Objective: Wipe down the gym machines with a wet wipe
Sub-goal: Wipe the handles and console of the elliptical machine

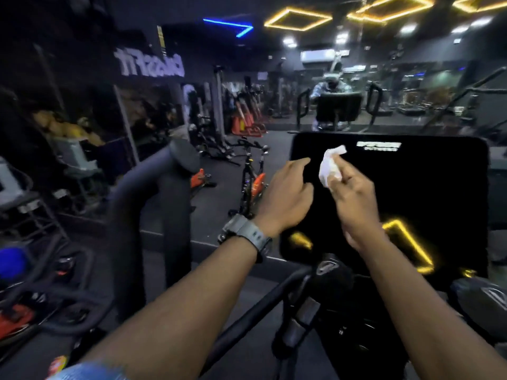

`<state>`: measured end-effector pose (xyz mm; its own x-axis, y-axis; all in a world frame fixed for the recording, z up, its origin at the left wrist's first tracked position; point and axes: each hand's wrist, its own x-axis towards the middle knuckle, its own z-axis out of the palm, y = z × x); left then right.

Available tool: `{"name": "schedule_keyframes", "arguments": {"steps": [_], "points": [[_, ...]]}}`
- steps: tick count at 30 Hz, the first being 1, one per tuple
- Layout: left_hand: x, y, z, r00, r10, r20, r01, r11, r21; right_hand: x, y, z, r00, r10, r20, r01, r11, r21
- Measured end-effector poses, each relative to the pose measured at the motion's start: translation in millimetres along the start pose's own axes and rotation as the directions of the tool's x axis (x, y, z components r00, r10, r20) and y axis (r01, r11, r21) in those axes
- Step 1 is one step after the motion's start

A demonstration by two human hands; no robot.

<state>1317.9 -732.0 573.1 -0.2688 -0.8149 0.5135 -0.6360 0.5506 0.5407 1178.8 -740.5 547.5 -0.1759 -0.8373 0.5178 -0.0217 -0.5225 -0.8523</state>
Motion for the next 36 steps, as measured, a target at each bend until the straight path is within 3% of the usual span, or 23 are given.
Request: {"name": "schedule_keyframes", "arguments": {"steps": [2,4,9,12,15,19,24,26,28,30,33,36], "points": [[-10.0,16.7,-34.2,0.986,-0.008,-0.164,-0.009,0.995,-0.104,-10.6,-37.3,34.6,0.997,-0.024,0.072,0.002,0.96,0.281],[-24.7,28.5,-67.9,0.944,0.037,-0.329,-0.081,0.99,-0.119,-29.3,-66.6,68.9,0.983,-0.091,0.161,0.019,0.915,0.402],[-69.6,10.5,-150.3,0.816,0.143,-0.56,-0.082,0.988,0.132,-70.1,-93.5,153.2,0.887,-0.353,0.298,0.326,0.935,0.137],[-80.9,-13.3,-171.6,0.852,0.06,-0.52,0.018,0.989,0.144,-76.7,-86.7,184.5,0.792,-0.49,0.364,0.552,0.829,-0.085],[-81.8,-28.4,-170.7,0.909,0.008,-0.416,-0.002,1.0,0.015,-79.9,-78.8,197.7,0.777,-0.555,0.297,0.624,0.742,-0.246],[-83.3,-31.0,-167.6,0.899,0.011,-0.439,-0.064,0.992,-0.105,-89.6,-77.0,200.3,0.819,-0.574,0.021,0.563,0.796,-0.22],[-75.9,-31.5,-178.8,0.944,0.072,-0.321,-0.078,0.997,-0.006,-94.3,-66.9,188.7,0.92,-0.343,-0.191,0.271,0.907,-0.322],[-71.5,-30.2,-177.6,0.959,0.095,-0.266,-0.07,0.992,0.103,-82.8,-79.4,195.6,0.952,-0.267,-0.147,0.218,0.933,-0.287],[-68.4,-30.6,-176.2,0.957,0.074,-0.281,-0.047,0.994,0.101,-73.4,-91.3,203.5,0.966,-0.251,-0.06,0.231,0.945,-0.231],[-67.3,-32.0,-175.6,0.956,0.029,-0.293,-0.011,0.998,0.063,-78.3,-93.2,202.0,0.939,-0.343,0.015,0.334,0.903,-0.271],[-66.2,-32.3,-177.0,0.965,0.049,-0.258,0.014,0.971,0.238,-91.8,-77.0,183.6,0.892,-0.45,0.042,0.441,0.845,-0.303],[-64.5,-29.6,-179.9,0.969,0.026,-0.246,0.005,0.993,0.121,-66.2,-92.7,190.4,0.958,-0.287,0.005,0.278,0.921,-0.274]]}}
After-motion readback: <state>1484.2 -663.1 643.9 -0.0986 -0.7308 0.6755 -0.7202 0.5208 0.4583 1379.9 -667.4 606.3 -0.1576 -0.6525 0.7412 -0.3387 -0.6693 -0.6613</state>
